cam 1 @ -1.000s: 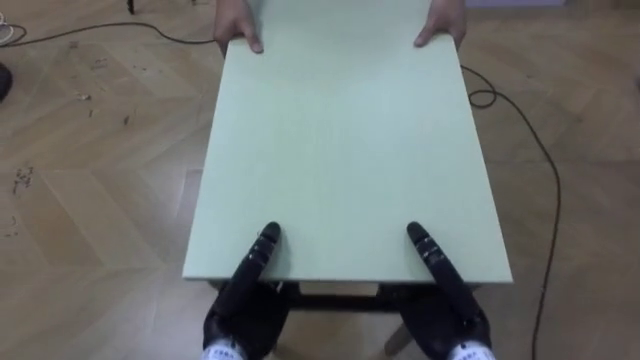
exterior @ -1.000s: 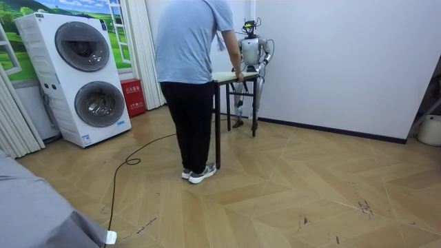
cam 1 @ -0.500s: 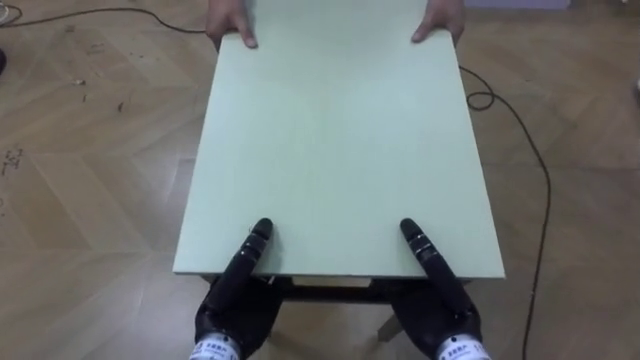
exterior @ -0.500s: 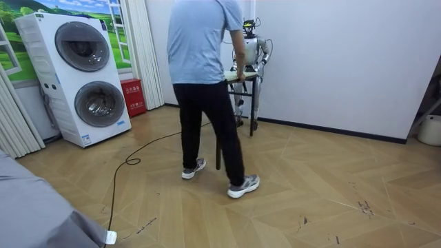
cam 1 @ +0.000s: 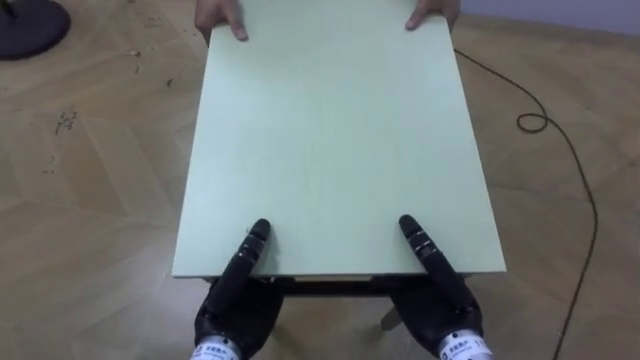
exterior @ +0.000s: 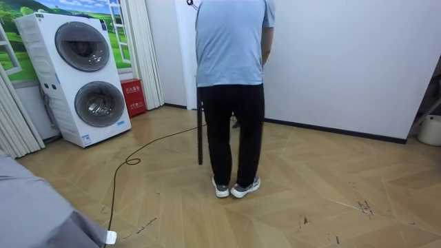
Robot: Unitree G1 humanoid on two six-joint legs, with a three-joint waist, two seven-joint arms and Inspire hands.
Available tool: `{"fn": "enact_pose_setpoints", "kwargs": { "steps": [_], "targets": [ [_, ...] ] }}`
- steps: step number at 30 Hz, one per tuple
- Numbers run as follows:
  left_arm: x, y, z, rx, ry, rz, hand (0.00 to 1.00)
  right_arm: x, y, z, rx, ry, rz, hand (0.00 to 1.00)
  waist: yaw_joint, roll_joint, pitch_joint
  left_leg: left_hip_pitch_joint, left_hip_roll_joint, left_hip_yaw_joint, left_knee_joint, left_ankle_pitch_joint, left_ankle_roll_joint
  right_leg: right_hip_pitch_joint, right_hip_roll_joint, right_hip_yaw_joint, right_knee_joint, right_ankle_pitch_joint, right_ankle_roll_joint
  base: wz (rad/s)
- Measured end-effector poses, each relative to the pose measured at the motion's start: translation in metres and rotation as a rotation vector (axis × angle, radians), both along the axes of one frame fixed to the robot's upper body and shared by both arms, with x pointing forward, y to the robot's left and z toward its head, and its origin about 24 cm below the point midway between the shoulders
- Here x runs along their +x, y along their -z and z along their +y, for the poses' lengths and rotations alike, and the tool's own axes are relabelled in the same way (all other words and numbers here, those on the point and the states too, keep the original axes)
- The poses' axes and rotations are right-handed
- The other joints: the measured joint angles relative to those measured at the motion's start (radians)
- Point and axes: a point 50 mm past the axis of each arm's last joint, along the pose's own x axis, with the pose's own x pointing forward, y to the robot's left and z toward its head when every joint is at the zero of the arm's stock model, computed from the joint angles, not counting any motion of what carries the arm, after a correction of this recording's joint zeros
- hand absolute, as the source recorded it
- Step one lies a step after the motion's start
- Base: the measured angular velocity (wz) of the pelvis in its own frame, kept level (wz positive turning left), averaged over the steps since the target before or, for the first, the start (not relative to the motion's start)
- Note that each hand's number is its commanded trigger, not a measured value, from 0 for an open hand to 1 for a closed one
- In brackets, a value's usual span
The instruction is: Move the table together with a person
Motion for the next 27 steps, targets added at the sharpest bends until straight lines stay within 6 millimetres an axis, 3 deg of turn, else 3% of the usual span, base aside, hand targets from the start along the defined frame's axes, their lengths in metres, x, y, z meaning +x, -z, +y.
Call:
{"fn": "enact_pose_setpoints", "kwargs": {
  "steps": [1, 2, 6, 9, 14, 15, 16, 17, 18, 19, 20, 21, 22, 23, 27],
  "targets": [
    [0.001, 0.0, 0.0, 0.0, 0.003, -0.001, 1.0, 0.0, 0.0, 0.0, -0.001, 0.001, 0.0, 1.0, -0.013, 0.002, -0.0008, -0.004, 0.012, 0.067, 0.005, 0.002, 0.003, 0.012, -0.006, -0.008, 0.002, -0.018, 0.005, 0.93],
    [0.001, 0.0, -0.001, -0.002, 0.003, -0.002, 1.0, 0.0, -0.001, -0.001, -0.002, 0.002, -0.003, 1.0, -0.011, 0.006, -0.0013, -0.005, 0.012, 0.075, 0.012, 0.005, 0.004, 0.013, -0.009, -0.006, 0.008, -0.026, 0.008, 0.68],
    [0.0, 0.0, -0.001, -0.007, 0.008, 0.005, 1.0, 0.0, -0.001, -0.004, -0.009, -0.004, 0.0, 1.0, 0.013, 0.03, 0.001, -0.005, -0.005, 0.033, 0.012, 0.012, 0.006, 0.037, -0.016, -0.051, 0.008, -0.029, 0.014, 0.38],
    [-0.002, 0.001, -0.001, -0.007, 0.003, 0.009, 1.0, 0.0, -0.001, -0.002, -0.01, -0.009, 0.005, 1.0, 0.048, 0.033, 0.0019, -0.007, -0.014, 0.014, 0.013, 0.014, 0.01, 0.046, -0.022, -0.07, 0.01, -0.031, 0.016, 0.24],
    [-0.002, 0.002, -0.001, -0.006, 0.006, 0.016, 1.0, -0.002, 0.0, -0.002, -0.008, -0.005, 0.014, 1.0, 0.06, 0.031, 0.0039, -0.016, -0.045, 0.011, 0.02, 0.023, 0.035, 0.032, -0.089, -0.086, 0.149, -0.076, 0.038, 0.58],
    [-0.002, 0.001, -0.002, -0.009, 0.005, 0.017, 1.0, -0.002, 0.001, -0.002, -0.008, -0.004, 0.016, 1.0, 0.06, 0.03, 0.0041, -0.016, -0.053, 0.009, 0.02, 0.023, 0.039, 0.029, -0.093, -0.076, 0.168, -0.076, 0.038, 0.72],
    [-0.002, 0.001, -0.002, -0.01, 0.005, 0.017, 1.0, -0.002, 0.001, -0.002, -0.006, 0.001, 0.018, 1.0, 0.055, 0.03, 0.0048, -0.02, -0.063, -0.019, 0.026, 0.022, 0.046, 0.017, -0.104, -0.054, 0.221, -0.077, 0.036, 0.84],
    [-0.002, 0.002, -0.003, -0.004, 0.01, 0.017, 1.0, -0.005, 0.002, -0.002, -0.002, 0.009, 0.026, 1.0, 0.052, 0.026, 0.0063, -0.02, -0.076, -0.076, 0.039, 0.021, 0.051, 0.002, -0.109, -0.005, 0.283, -0.083, 0.02, 0.94],
    [-0.002, 0.002, -0.003, 0.002, 0.013, 0.018, 1.0, -0.006, 0.003, -0.002, 0.002, 0.014, 0.031, 1.0, 0.047, 0.024, 0.0082, -0.016, -0.08, -0.098, 0.043, 0.022, 0.055, -0.016, -0.105, 0.035, 0.305, -0.098, 0.003, 1.07],
    [-0.002, 0.002, -0.002, 0.01, 0.013, 0.018, 1.0, -0.008, 0.004, 0.0, 0.011, 0.022, 0.036, 1.0, 0.031, 0.021, 0.008, -0.017, -0.092, -0.147, 0.042, 0.03, 0.056, -0.037, -0.068, 0.118, 0.29, -0.142, -0.016, 1.3],
    [-0.002, 0.002, -0.001, 0.014, 0.01, 0.016, 1.0, -0.008, 0.004, 0.001, 0.016, 0.023, 0.035, 1.0, 0.008, 0.021, 0.0079, -0.027, -0.108, -0.206, 0.042, 0.044, 0.054, -0.056, -0.024, 0.172, 0.21, -0.163, -0.029, 1.37],
    [-0.001, 0.001, 0.0, 0.021, 0.013, 0.011, 1.0, -0.008, 0.003, 0.002, 0.017, 0.025, 0.035, 1.0, -0.004, 0.02, 0.0077, -0.033, -0.116, -0.228, 0.041, 0.051, 0.055, -0.067, -0.004, 0.204, 0.164, -0.161, -0.031, 1.53],
    [0.001, 0.0, -0.001, 0.03, 0.019, 0.006, 1.0, -0.008, 0.003, 0.002, 0.022, 0.031, 0.033, 1.0, -0.022, 0.016, 0.0078, -0.039, -0.138, -0.272, 0.041, 0.063, 0.052, -0.093, 0.027, 0.267, 0.117, -0.114, -0.025, 1.38],
    [0.001, 0.001, -0.001, 0.034, 0.023, 0.007, 1.0, -0.009, 0.004, 0.001, 0.024, 0.038, 0.038, 1.0, -0.025, 0.014, 0.0059, -0.035, -0.153, -0.29, 0.033, 0.07, 0.047, -0.089, 0.034, 0.274, 0.116, -0.089, -0.027, 1.09],
    [0.001, 0.0, 0.002, 0.041, 0.02, 0.004, 1.0, -0.008, 0.004, 0.004, 0.03, 0.031, 0.036, 1.0, 0.029, 0.012, 0.0049, -0.03, -0.136, -0.289, -0.004, 0.084, 0.036, -0.049, 0.05, 0.243, 0.058, -0.064, -0.042, 0.34]
  ]
}}
